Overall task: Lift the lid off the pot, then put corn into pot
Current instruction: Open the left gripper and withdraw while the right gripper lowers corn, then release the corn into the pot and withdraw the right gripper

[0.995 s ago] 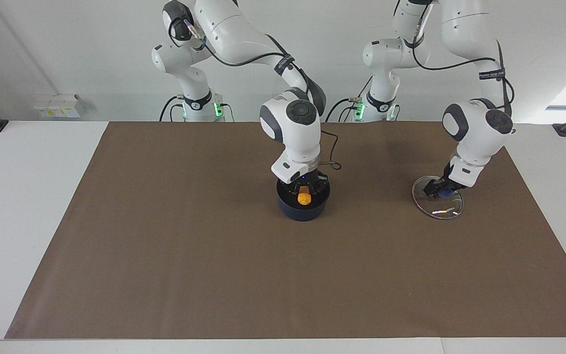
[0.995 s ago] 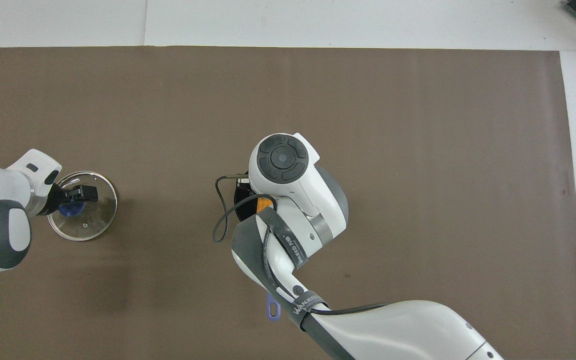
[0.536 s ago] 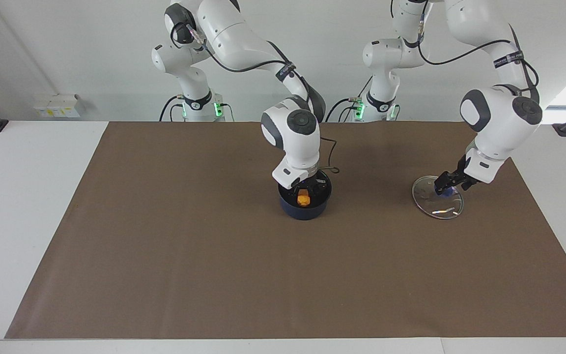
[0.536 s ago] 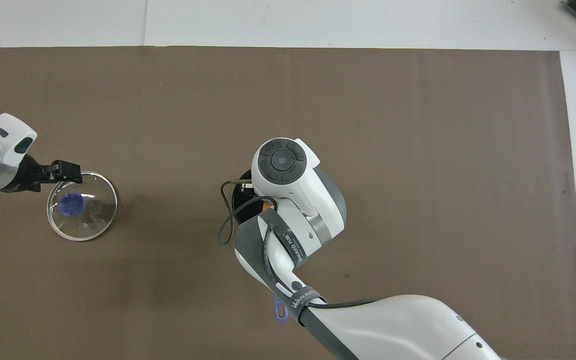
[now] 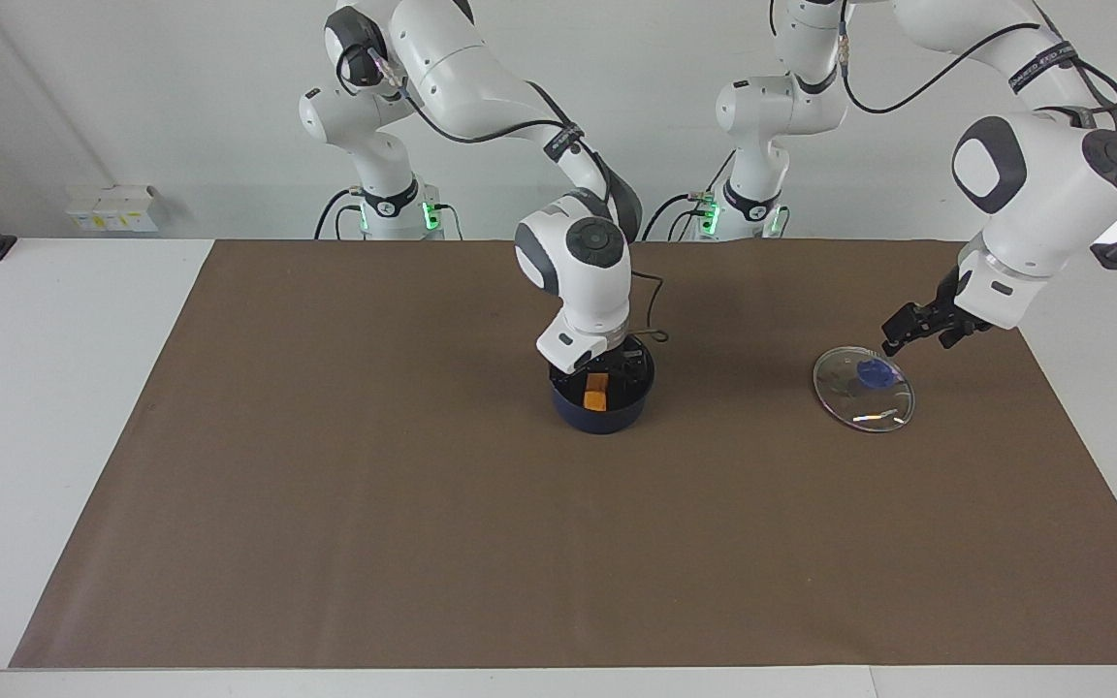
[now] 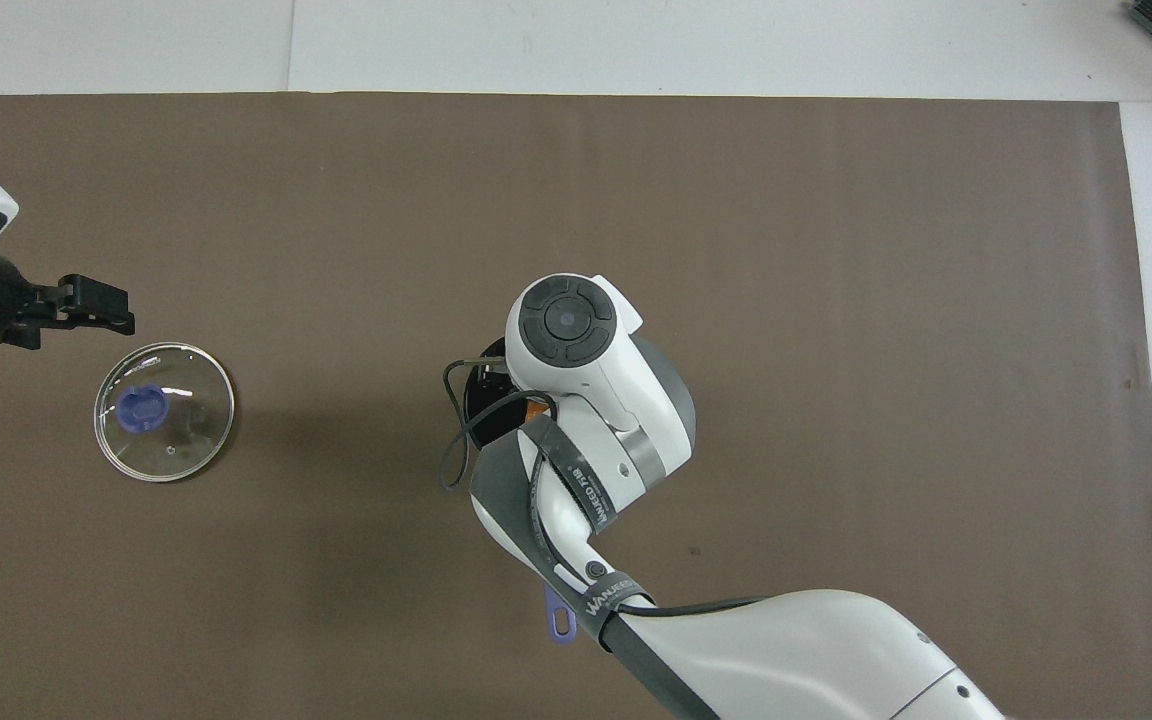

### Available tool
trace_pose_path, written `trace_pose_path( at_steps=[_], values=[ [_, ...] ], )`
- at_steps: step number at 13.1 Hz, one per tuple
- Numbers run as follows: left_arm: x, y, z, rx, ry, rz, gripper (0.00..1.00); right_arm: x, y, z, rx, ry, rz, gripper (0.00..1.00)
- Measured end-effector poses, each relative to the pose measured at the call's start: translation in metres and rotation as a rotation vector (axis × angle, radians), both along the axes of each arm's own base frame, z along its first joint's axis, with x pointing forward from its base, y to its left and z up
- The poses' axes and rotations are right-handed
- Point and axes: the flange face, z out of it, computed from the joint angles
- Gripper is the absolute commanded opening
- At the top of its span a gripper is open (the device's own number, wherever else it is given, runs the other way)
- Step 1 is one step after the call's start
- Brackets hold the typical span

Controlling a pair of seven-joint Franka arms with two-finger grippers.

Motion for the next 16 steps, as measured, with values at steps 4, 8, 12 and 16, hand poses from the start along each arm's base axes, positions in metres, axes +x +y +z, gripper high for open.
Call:
trace_pose_path(
  at_steps=[4,8,12,16],
  values=[
    [-0.007,-0.02,0.038,0.0,0.045,-0.043,1.0,0.014,-0.04,0.078,0.037,-0.057,-0.056,1.0],
    [-0.02,-0.028,0.072,-0.004,0.041,-0.065,1.0,0.021,-0.116,0.164,0.026,-0.099,-0.122,1.0],
    [-0.043,-0.026,0.091,-0.006,0.065,-0.068,1.0,0.016,-0.193,0.22,-0.031,-0.104,-0.063,1.0],
    [-0.043,-0.028,0.09,-0.006,0.068,-0.075,1.0,-0.002,-0.289,0.271,-0.062,-0.067,0.004,1.0]
  ],
)
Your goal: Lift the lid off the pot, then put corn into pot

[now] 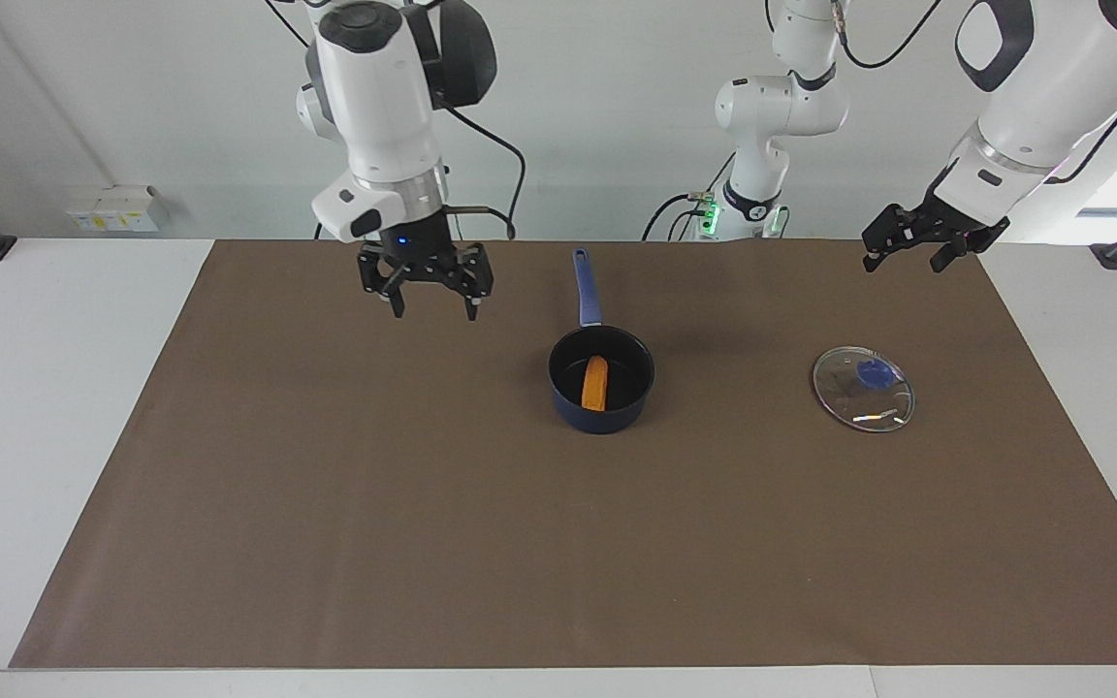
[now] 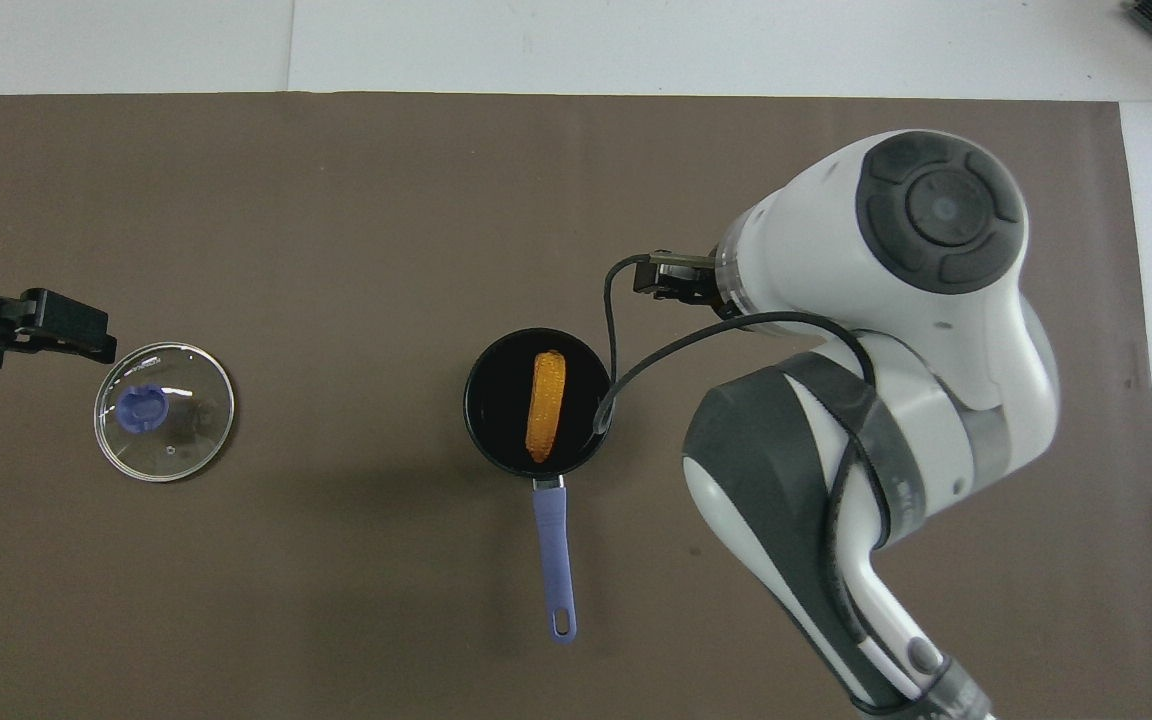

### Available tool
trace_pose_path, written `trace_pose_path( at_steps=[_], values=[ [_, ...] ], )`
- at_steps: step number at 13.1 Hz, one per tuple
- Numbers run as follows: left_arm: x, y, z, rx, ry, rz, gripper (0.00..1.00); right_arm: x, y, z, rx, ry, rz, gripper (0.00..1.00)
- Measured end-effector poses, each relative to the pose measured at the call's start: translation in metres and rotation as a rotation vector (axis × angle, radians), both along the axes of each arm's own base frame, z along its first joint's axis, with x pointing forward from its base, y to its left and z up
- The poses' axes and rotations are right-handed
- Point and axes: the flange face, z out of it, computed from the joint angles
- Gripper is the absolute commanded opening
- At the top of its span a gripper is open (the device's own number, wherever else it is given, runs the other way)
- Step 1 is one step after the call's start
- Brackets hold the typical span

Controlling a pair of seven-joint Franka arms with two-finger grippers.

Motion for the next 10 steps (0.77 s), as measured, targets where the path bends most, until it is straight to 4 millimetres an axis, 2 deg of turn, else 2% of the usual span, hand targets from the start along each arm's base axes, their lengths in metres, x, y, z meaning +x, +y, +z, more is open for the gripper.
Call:
trace_pose_path(
  at_steps=[4,7,10],
  values=[
    [0.0,0.0,0.001,-0.001,-0.002,-0.015,1.0,-0.022,-0.059,0.032,-0.01,0.016,0.022,1.0],
    [-0.002,0.0,0.008,-0.004,-0.001,-0.046,1.0,-0.032,-0.096,0.041,-0.012,0.033,0.0,1.0],
    [-0.008,0.003,0.027,-0.006,0.014,-0.072,1.0,-0.03,-0.107,0.038,-0.012,0.04,-0.017,1.0]
  ],
)
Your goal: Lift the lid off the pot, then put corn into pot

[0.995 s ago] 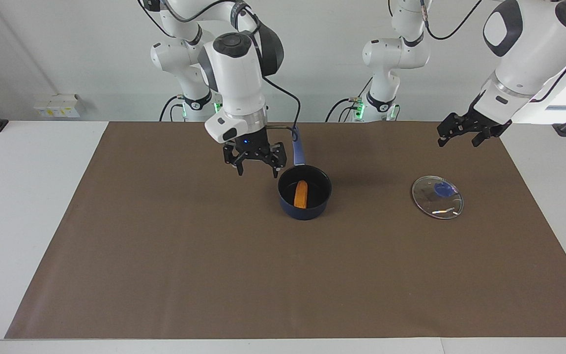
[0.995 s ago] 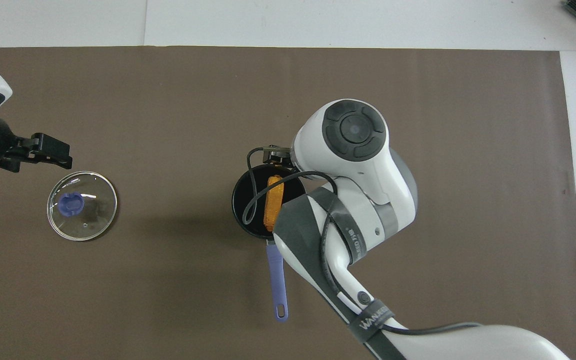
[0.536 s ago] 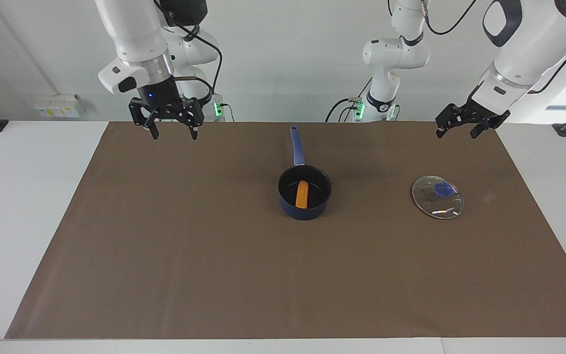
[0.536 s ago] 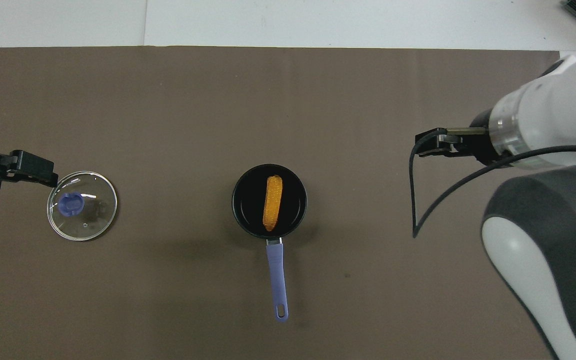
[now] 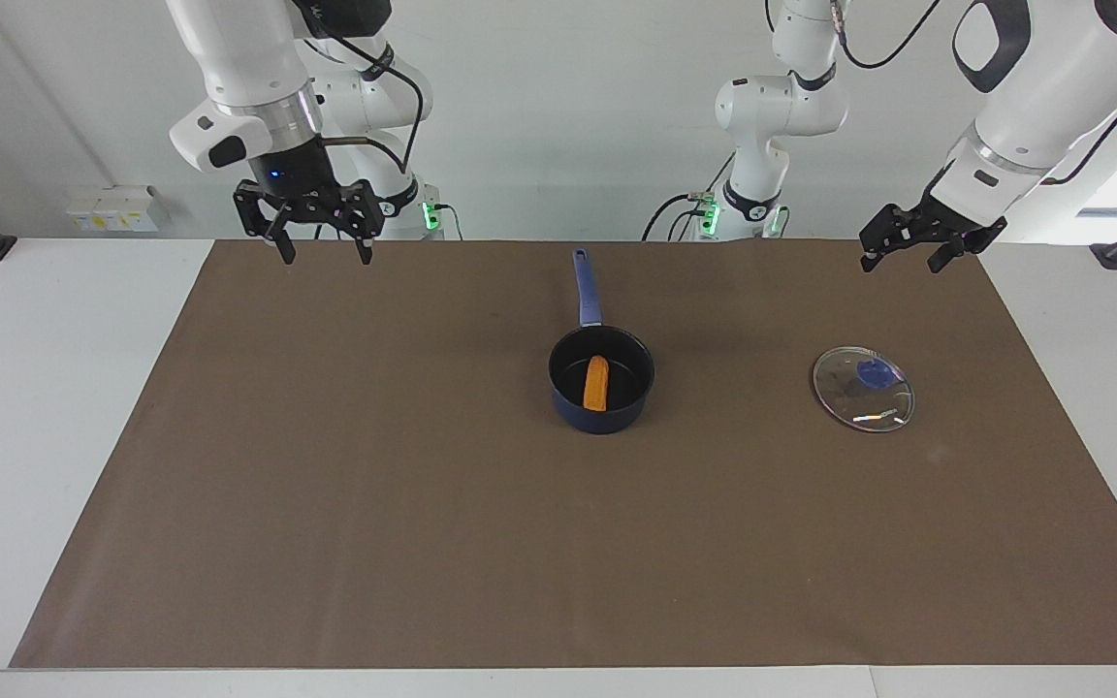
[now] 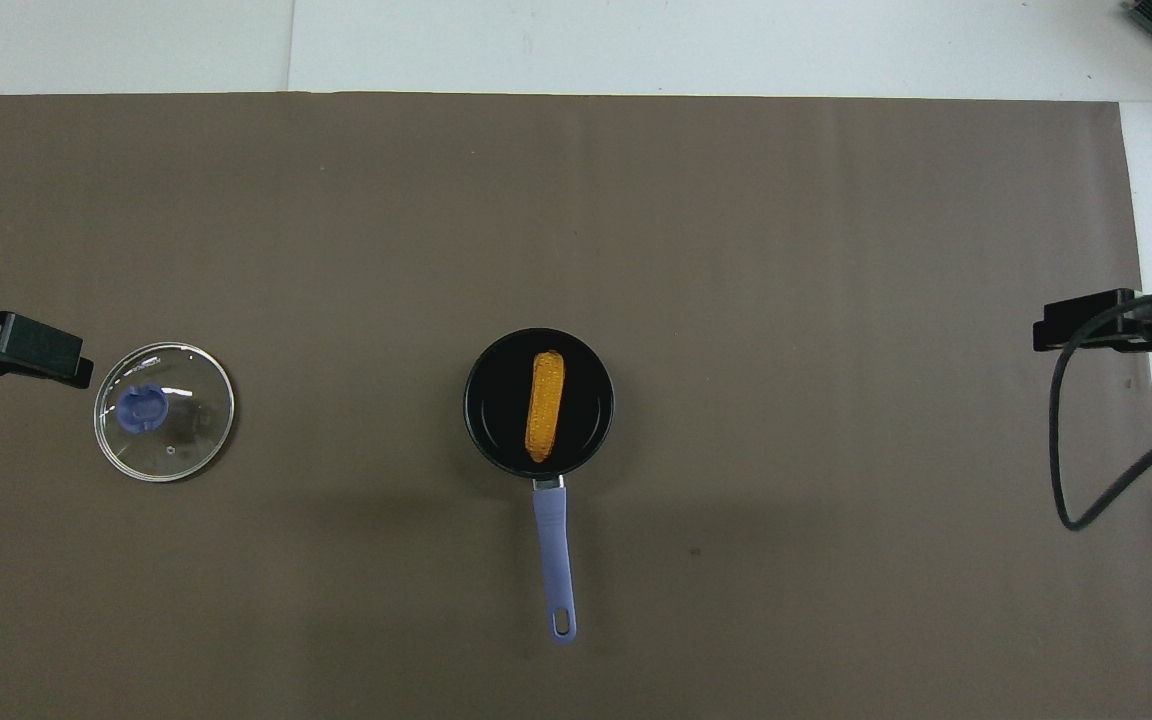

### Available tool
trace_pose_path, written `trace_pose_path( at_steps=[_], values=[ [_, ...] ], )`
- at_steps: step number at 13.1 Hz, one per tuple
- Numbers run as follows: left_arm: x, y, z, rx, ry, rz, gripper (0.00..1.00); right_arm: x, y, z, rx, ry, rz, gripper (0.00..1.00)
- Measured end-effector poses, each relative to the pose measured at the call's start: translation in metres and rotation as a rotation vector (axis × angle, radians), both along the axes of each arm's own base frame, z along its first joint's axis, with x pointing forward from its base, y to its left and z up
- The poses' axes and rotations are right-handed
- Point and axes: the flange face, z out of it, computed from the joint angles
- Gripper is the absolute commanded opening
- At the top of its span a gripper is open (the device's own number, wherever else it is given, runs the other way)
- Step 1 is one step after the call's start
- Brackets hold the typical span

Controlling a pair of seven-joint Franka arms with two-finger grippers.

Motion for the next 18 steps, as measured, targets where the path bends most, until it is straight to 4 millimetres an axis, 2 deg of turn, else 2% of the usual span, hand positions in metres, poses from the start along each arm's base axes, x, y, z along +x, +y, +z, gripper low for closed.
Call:
trace_pose_path(
  at_steps=[2,7,12,18],
  values=[
    [-0.001,0.0,0.008,-0.001,-0.013,-0.004,1.0,0.0,-0.002,0.002,-0.001,-0.004,-0.003,1.0],
    [0.0,0.0,0.008,-0.001,-0.013,-0.005,1.0,-0.011,-0.005,0.033,-0.002,-0.02,0.014,1.0],
    [0.0,0.001,0.008,0.0,-0.007,-0.003,1.0,-0.011,-0.012,0.026,-0.008,-0.003,0.095,1.0],
    [-0.001,0.002,0.007,0.0,-0.004,-0.002,1.0,-0.012,-0.016,0.022,-0.008,0.007,0.104,1.0]
  ],
)
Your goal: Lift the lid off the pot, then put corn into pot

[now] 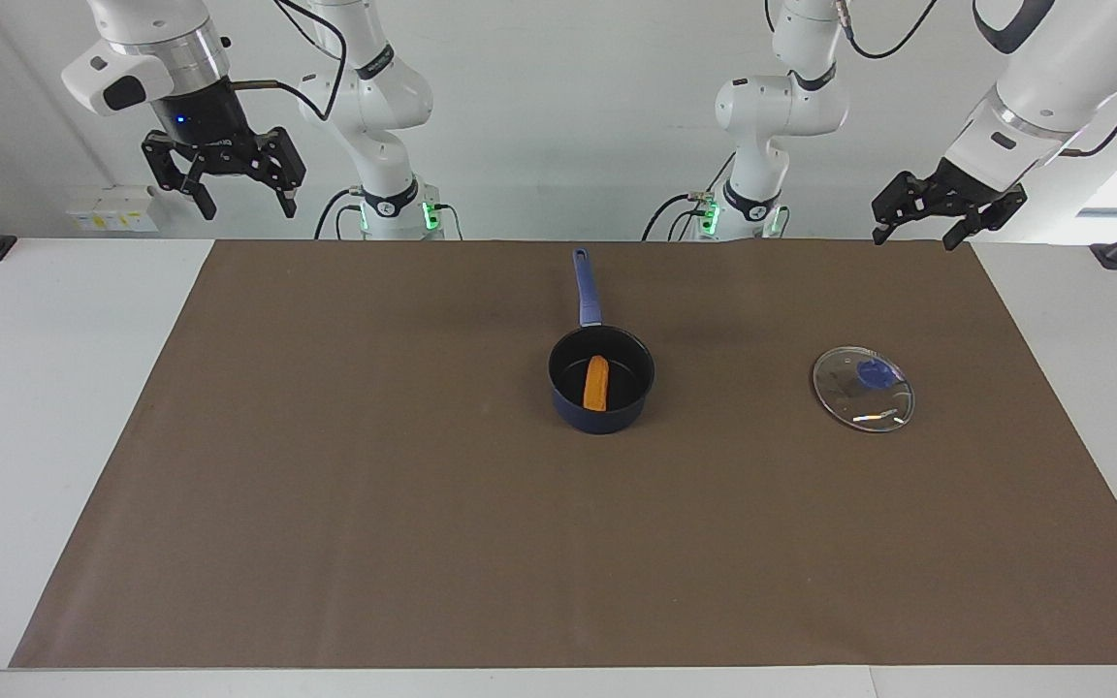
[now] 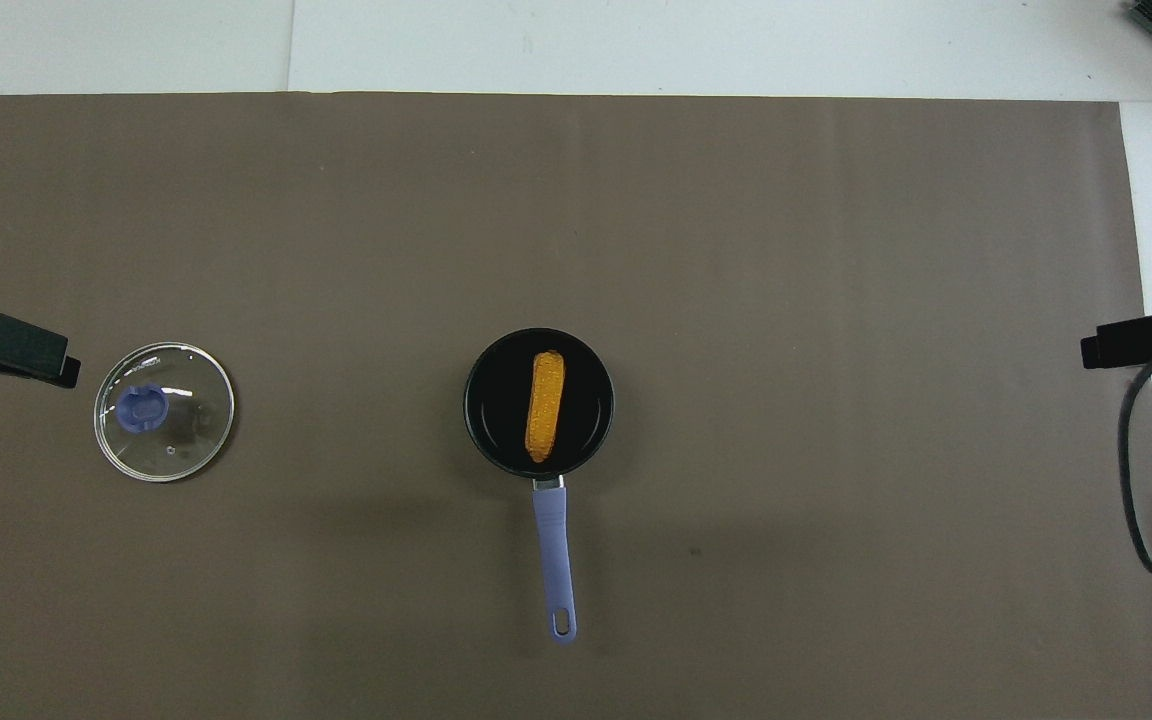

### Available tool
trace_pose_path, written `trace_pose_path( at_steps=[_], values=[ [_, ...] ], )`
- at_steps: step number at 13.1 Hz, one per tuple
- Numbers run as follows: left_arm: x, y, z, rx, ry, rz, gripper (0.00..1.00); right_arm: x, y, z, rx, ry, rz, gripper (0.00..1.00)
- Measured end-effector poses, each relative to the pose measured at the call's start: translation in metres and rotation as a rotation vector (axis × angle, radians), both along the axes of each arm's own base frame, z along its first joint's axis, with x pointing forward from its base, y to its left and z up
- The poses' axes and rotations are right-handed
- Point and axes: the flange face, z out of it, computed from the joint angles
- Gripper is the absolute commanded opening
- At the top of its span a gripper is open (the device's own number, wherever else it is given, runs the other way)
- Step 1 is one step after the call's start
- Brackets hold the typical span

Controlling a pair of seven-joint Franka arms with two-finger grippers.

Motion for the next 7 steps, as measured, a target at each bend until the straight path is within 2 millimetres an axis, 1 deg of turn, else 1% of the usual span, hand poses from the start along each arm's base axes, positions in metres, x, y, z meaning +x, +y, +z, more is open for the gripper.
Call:
trace_pose_path(
  at_steps=[7],
  values=[
    [0.0,-0.0006,0.0,0.0,0.0,-0.001,1.0,-0.0011,0.0,-0.0024,0.0,0.006,0.0,1.0]
  ],
)
